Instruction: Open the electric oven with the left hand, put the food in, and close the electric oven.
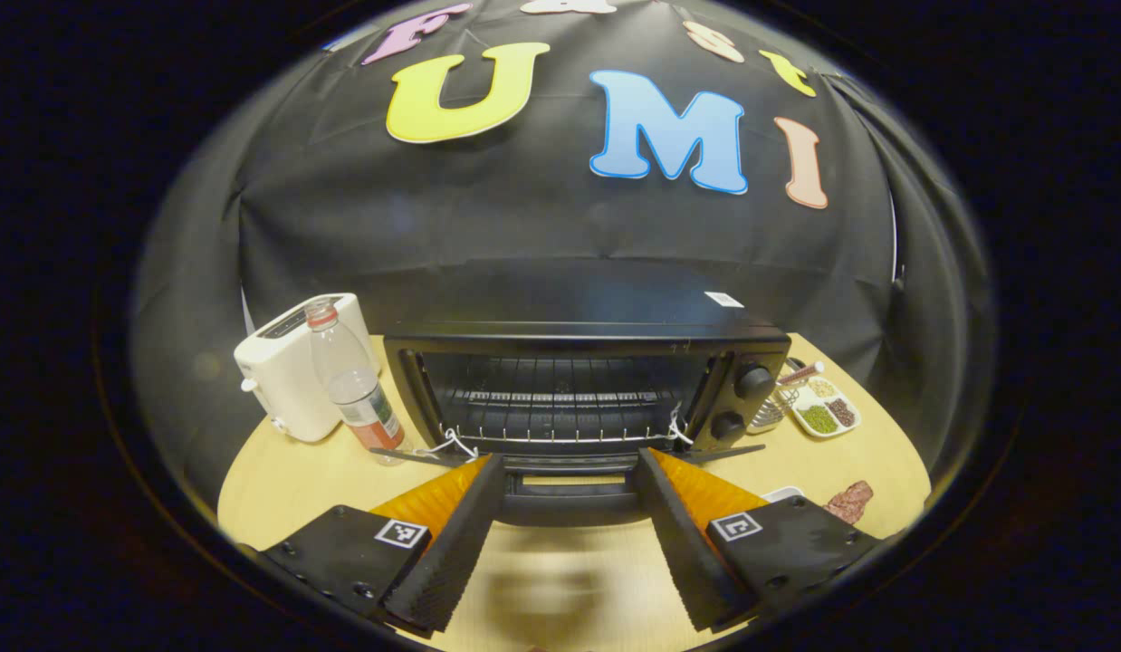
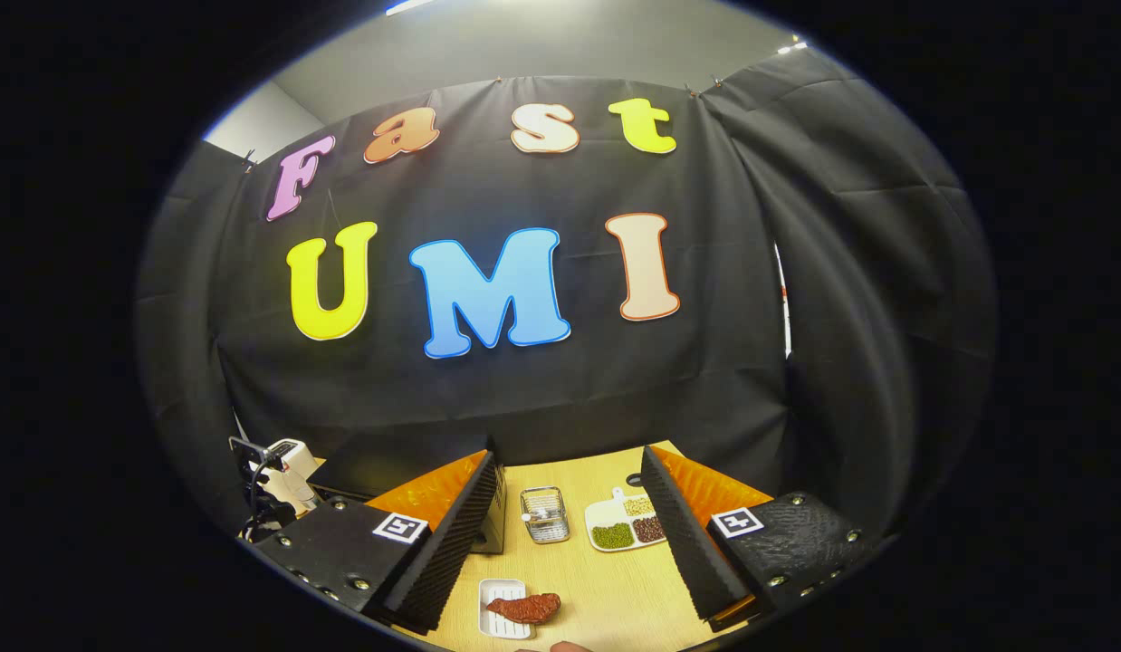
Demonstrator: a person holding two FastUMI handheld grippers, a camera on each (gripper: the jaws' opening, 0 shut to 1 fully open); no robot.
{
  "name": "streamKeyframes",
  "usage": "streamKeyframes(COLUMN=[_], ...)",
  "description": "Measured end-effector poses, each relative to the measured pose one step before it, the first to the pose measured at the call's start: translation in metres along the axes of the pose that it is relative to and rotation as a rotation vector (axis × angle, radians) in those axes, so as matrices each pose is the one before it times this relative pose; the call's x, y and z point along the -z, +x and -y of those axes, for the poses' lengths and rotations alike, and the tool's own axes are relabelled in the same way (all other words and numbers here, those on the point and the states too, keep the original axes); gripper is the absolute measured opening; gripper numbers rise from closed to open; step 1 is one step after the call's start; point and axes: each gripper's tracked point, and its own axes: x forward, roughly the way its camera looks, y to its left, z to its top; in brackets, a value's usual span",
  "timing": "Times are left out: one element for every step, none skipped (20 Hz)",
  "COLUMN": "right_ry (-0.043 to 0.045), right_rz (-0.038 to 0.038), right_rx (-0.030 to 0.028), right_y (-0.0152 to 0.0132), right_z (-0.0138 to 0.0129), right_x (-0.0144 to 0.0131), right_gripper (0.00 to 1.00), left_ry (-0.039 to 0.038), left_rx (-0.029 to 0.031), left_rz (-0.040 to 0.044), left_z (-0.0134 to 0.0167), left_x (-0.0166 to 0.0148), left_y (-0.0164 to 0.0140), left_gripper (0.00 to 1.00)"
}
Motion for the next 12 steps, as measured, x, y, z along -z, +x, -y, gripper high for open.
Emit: streamKeyframes(right_ry=[-0.00232, -0.00315, -0.00133, -0.00182, -0.00328, -0.00183, -0.00155, -0.00222, 0.00047, 0.00682, 0.01172, 0.01317], right_rz=[-0.00052, -0.00045, 0.00032, -0.00064, -0.00250, -0.00257, -0.00290, -0.00448, -0.00421, -0.00496, -0.00181, -0.00348], right_rx=[-0.00131, -0.00174, -0.00795, -0.00445, -0.00089, -0.00356, -0.00283, -0.00181, -0.00753, -0.00843, -0.01697, -0.01468], right_y=[-0.00014, -0.00016, -0.00060, -0.00053, -0.00001, 0.00065, -0.00002, 0.00038, 0.00013, 0.00072, -0.00086, -0.00006], right_z=[-0.00063, -0.00010, -0.00130, -0.00115, -0.00011, -0.00001, -0.00102, -0.00018, -0.00178, -0.00260, -0.00238, -0.00358], right_x=[-0.00106, 0.00046, -0.00089, 0.00081, -0.00010, 0.00187, 0.00021, 0.00190, 0.00074, 0.00119, 0.00060, 0.00068], right_gripper=[0.99, 0.98, 0.98, 0.99, 0.99, 0.99, 0.98, 0.98, 0.98, 0.98, 0.98, 0.98], left_ry=[-0.00008, 0.00300, 0.00571, 0.00362, -0.00057, -0.00062, -0.00062, -0.00100, 0.00018, -0.00173, -0.00362, -0.00765], left_rx=[0.00010, 0.00116, 0.00093, 0.00082, 0.00037, 0.00063, -0.00040, 0.00004, 0.00038, 0.00293, 0.00227, 0.00393], left_rz=[-0.00304, -0.00301, -0.00636, -0.00513, -0.00436, -0.00900, -0.00944, -0.01375, -0.01412, -0.01733, -0.01603, -0.01256], left_z=[0.00036, 0.00032, -0.00046, 0.00072, 0.00023, -0.00050, -0.00008, 0.00076, 0.00000, -0.00031, 0.00034, 0.00010], left_x=[0.00166, 0.00423, 0.00301, 0.00428, 0.00340, 0.00538, 0.00487, 0.00818, 0.00609, 0.01070, 0.00856, 0.00842], left_y=[-0.00040, -0.00193, -0.00178, 0.00042, -0.00010, -0.00358, -0.00088, -0.00130, -0.00019, 0.00060, 0.00013, 0.00191], left_gripper=[0.98, 0.98, 0.98, 0.98, 0.98, 0.98, 0.98, 1.00, 1.00, 1.00, 0.98, 0.98])
